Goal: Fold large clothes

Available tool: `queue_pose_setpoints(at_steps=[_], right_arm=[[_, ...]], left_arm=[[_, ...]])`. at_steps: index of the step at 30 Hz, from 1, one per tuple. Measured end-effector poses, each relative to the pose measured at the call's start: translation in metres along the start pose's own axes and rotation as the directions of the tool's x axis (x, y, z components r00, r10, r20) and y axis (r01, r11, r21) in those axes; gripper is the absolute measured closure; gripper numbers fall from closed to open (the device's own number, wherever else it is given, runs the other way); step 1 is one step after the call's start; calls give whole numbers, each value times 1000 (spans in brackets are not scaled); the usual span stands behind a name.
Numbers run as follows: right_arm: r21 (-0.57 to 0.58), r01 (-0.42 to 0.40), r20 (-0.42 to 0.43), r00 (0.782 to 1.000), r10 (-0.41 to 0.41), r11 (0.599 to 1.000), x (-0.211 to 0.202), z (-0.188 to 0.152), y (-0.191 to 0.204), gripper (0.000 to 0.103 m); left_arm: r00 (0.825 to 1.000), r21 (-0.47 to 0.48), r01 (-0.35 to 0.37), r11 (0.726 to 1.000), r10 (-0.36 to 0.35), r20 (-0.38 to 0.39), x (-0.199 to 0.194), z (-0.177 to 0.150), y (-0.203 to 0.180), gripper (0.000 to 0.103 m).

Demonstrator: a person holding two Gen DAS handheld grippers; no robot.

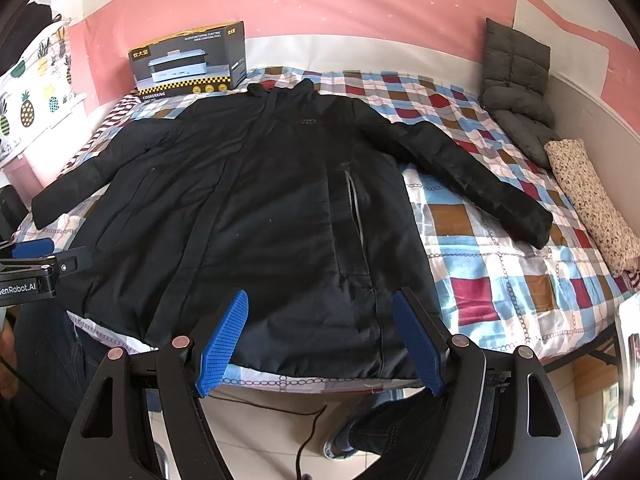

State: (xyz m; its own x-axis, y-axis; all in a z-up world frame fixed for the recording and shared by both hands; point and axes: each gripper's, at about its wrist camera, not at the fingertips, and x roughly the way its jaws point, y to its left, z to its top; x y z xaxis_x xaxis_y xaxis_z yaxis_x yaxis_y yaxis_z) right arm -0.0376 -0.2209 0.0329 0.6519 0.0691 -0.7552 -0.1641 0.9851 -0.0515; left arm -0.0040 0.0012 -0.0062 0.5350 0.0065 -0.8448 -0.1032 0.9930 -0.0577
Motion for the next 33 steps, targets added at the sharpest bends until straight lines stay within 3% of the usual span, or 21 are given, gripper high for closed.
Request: queue_pose_setpoints(at_steps=[33], right_arm=[[-12,2,-27,1000,-3,1000,10,4,2,28]], left_arm=[[1000,5,-10,1000,10,-23,11,3,2,10]])
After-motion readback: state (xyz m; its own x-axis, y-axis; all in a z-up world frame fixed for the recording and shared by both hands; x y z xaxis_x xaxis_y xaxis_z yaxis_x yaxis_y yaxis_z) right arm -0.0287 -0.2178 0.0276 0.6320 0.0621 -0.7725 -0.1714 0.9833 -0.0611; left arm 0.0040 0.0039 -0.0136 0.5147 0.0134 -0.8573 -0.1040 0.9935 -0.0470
